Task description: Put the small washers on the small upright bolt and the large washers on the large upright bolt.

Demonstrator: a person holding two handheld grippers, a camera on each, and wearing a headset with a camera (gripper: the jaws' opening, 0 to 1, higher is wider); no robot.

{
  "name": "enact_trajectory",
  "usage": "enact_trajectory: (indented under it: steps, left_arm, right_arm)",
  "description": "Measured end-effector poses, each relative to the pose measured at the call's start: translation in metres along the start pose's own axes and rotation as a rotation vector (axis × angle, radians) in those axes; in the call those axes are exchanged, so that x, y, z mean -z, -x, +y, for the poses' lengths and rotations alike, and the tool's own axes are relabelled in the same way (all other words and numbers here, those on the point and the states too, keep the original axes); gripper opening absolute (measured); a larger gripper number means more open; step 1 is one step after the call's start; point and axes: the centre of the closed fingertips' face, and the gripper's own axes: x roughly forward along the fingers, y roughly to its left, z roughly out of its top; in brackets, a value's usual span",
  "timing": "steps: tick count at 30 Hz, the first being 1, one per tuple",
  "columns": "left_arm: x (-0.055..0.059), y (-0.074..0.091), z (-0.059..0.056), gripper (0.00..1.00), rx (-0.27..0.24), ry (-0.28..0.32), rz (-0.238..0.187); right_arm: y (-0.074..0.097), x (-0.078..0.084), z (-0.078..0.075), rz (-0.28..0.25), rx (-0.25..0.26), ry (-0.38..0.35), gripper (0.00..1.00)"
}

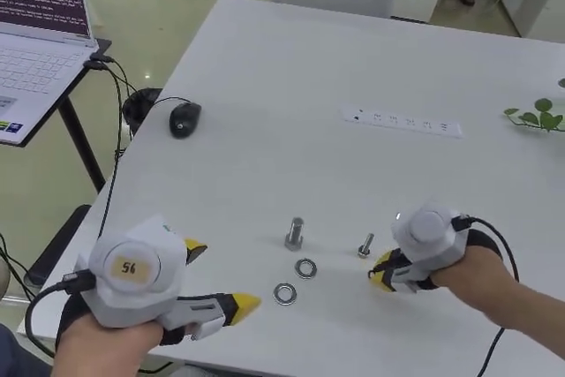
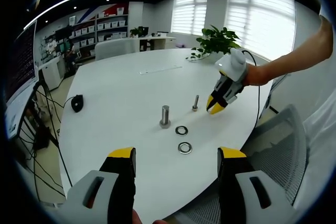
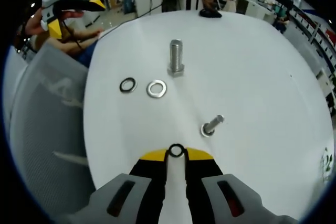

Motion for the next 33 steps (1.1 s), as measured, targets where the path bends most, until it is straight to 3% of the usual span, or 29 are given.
enact_trajectory:
  steps: [11, 18, 26, 33]
  left_arm:
    - [-0.001, 0.000, -0.001, 0.62, 0.002, -0.004, 0.000]
    - [-0.001, 0.002, 0.001, 0.62, -0.005, -0.001, -0.002]
    - [0.001, 0.003, 0.002, 0.62, -0.012, 0.007, 0.000]
    - [0.002, 0.003, 0.003, 0.62, -0.015, 0.009, 0.001]
  right_arm:
    - [0.026, -0.023, -0.027, -0.005, 0.044, 0.077, 0.14]
    - [0.025, -0.039, -0.032, 0.007, 0.032, 0.138, 0.14]
    - [0.017, -0.041, -0.031, 0.048, 0.018, 0.183, 0.14]
    - [0.014, -0.040, -0.034, 0.060, 0.016, 0.181, 0.14]
